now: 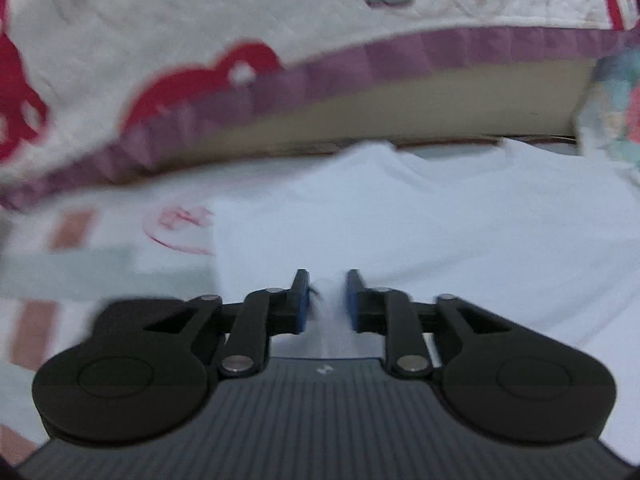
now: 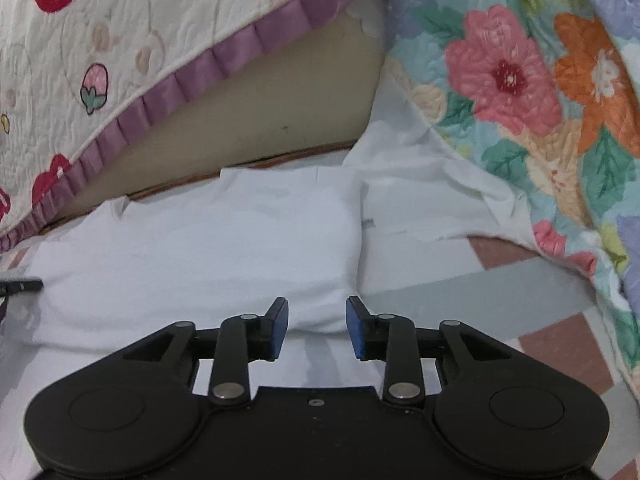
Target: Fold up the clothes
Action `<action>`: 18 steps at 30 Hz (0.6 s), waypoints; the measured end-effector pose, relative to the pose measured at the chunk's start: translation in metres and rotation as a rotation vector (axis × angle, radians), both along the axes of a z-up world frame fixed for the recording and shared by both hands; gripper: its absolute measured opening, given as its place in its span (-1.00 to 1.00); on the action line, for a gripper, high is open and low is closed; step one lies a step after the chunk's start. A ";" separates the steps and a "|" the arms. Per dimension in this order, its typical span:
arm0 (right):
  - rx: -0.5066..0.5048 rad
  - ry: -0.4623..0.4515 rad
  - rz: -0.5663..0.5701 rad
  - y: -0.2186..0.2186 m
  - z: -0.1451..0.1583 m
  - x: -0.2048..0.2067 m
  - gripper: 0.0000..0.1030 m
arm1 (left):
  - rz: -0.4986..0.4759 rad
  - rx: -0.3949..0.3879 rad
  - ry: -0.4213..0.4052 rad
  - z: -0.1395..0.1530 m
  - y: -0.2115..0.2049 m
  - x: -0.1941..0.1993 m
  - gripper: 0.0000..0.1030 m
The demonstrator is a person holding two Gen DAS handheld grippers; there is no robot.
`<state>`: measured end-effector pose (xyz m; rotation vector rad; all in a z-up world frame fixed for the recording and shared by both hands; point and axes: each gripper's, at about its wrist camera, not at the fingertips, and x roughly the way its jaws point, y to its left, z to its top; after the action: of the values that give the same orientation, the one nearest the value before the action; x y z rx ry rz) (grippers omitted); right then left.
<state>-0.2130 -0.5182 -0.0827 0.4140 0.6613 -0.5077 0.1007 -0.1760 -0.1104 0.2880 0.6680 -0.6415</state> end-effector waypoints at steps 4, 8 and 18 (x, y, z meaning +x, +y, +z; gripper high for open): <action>0.026 0.014 -0.014 0.004 -0.004 -0.014 -0.26 | 0.068 0.034 -0.035 0.010 0.011 -0.001 -0.16; 0.044 0.053 -0.074 0.008 0.000 -0.038 -0.25 | 0.043 0.006 0.132 0.017 0.040 -0.006 -0.11; 0.346 -0.102 -0.177 -0.001 -0.003 -0.110 -0.16 | 0.078 0.050 0.333 -0.007 0.103 -0.056 -0.09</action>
<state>-0.3227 -0.5195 -0.0857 0.8248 0.6175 -0.5366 0.0448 -0.0732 -0.1173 0.2010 1.0105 -0.6042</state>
